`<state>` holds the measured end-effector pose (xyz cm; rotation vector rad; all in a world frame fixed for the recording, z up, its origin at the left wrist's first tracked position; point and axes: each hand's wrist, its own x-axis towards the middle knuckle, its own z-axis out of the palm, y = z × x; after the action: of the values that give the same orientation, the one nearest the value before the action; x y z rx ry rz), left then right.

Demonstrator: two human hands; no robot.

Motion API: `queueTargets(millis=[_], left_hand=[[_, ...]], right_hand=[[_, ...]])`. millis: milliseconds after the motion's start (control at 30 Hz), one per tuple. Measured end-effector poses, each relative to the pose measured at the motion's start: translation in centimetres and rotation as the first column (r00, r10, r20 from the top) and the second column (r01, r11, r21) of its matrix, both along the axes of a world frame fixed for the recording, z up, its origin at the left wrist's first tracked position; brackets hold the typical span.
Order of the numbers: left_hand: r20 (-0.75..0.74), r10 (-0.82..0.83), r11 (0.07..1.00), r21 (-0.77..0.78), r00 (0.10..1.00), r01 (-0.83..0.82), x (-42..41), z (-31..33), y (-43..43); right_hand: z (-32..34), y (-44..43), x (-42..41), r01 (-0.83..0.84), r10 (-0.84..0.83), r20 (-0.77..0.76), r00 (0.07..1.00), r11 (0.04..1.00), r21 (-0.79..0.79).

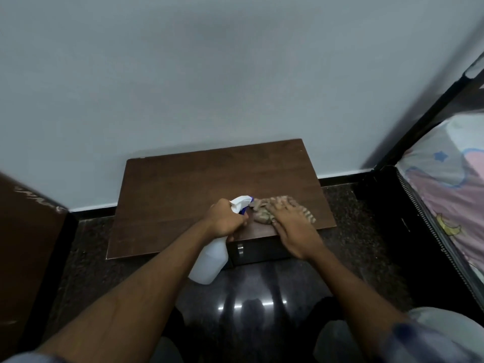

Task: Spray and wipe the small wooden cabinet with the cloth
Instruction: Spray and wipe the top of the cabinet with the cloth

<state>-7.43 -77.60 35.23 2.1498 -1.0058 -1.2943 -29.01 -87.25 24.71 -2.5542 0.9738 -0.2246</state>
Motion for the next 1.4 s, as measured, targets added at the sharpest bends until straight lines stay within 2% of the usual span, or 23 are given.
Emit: queueTargets(millis=[133, 267, 333, 400, 467, 500, 567, 633, 667, 733, 800, 867, 900, 933, 1000, 1067, 1167, 1267, 1333, 1400], left_hand=[[0.052, 0.021, 0.999, 0.045, 0.998, -0.023, -0.2, -1.1, 2.7], [0.031, 0.045, 0.997, 0.067, 0.999, -0.047, -0.7, -2.4, 5.2], [0.004, 0.058, 0.996, 0.065, 0.998, -0.058, -0.8, -2.8, 6.1], [-0.031, 0.063, 0.996, 0.058, 0.998, -0.061, -0.9, -3.1, 6.7], [-0.077, 0.074, 0.997, 0.037, 0.994, -0.071, -0.8, -3.2, 7.1], [-0.099, 0.084, 0.996, 0.021, 0.992, -0.082, -0.6, -3.2, 7.3], [-0.116, 0.115, 0.993, -0.017, 0.987, -0.117, -0.1, -3.1, 7.7], [-0.102, 0.141, 0.989, -0.039, 0.985, -0.146, 0.5, -2.6, 8.1], [-0.084, 0.155, 0.986, -0.044, 0.984, -0.159, 0.7, -2.5, 8.2], [-0.048, 0.181, 0.982, -0.053, 0.982, -0.183, 1.0, -2.1, 8.4], [-0.022, 0.199, 0.978, -0.052, 0.980, -0.200, 1.3, -1.7, 8.8], [-0.024, 0.204, 0.978, -0.029, 0.979, -0.204, 1.6, -1.7, 9.4], [-0.035, 0.207, 0.978, -0.028, 0.978, -0.208, 1.7, -1.7, 9.7], [-0.048, 0.213, 0.976, -0.033, 0.976, -0.215, 1.8, -1.8, 9.9], [-0.067, 0.238, 0.970, -0.036, 0.969, -0.241, 1.9, -2.1, 10.4], [-0.068, 0.283, 0.958, -0.018, 0.957, -0.285, 1.8, -2.4, 11.1], [-0.054, 0.384, 0.923, -0.005, 0.922, -0.385, 1.3, -3.0, 12.5], [-0.011, 0.529, 0.849, -0.019, 0.849, -0.529, 1.0, -3.3, 13.7], [-0.011, 0.564, 0.825, -0.042, 0.826, -0.564, 1.0, -3.7, 14.5], [-0.025, 0.575, 0.815, -0.068, 0.818, -0.575, 1.3, -3.8, 15.1]], right_hand=[[0.1, -4.7, -3.0, 0.325, -0.324, 0.026, 0.946, 0.942, -0.081], [-0.7, -4.8, 0.8, 0.534, -0.538, -0.048, 0.842, 0.842, -0.074], [-0.7, -2.4, 2.9, 0.491, -0.494, -0.038, 0.869, 0.868, -0.071], [-0.8, 0.9, 3.9, 0.212, -0.218, -0.057, 0.974, 0.973, -0.089], [-0.2, 2.4, 2.9, -0.077, 0.071, -0.082, 0.994, 0.995, -0.066], [0.0, 1.6, 2.0, -0.102, 0.097, -0.076, 0.992, 0.992, -0.069], [-0.1, -1.1, 1.3, 0.107, -0.113, -0.068, 0.991, 0.991, -0.086], [0.2, -2.8, 2.9, 0.391, -0.398, -0.087, 0.913, 0.916, -0.086], [0.4, -2.2, 4.9, 0.455, -0.463, -0.107, 0.880, 0.886, -0.088], [0.9, 1.5, 9.6, 0.344, -0.351, -0.135, 0.927, 0.936, -0.069], [1.3, 6.3, 12.3, 0.044, -0.045, -0.122, 0.992, 0.999, -0.009], [0.7, 9.0, 11.2, -0.184, 0.180, -0.109, 0.978, 0.982, -0.031], [0.7, 8.7, 9.6, -0.203, 0.199, -0.064, 0.978, 0.977, -0.067], [0.2, 7.3, 7.6, -0.156, 0.153, -0.040, 0.987, 0.983, -0.096], [-0.7, 3.2, 3.5, 0.034, -0.040, -0.051, 0.998, 0.993, -0.113], [-1.4, -1.1, 0.6, 0.193, -0.198, -0.047, 0.979, 0.976, -0.102], [-1.8, -2.9, 0.3, 0.267, -0.274, -0.052, 0.960, 0.958, -0.107], [-1.2, -1.4, 2.0, 0.381, -0.389, -0.073, 0.918, 0.919, -0.104], [-0.4, 0.5, 4.6, 0.380, -0.382, -0.084, 0.920, 0.924, -0.043], [0.3, 3.7, 8.4, 0.216, -0.215, -0.058, 0.975, 0.976, 0.011]])
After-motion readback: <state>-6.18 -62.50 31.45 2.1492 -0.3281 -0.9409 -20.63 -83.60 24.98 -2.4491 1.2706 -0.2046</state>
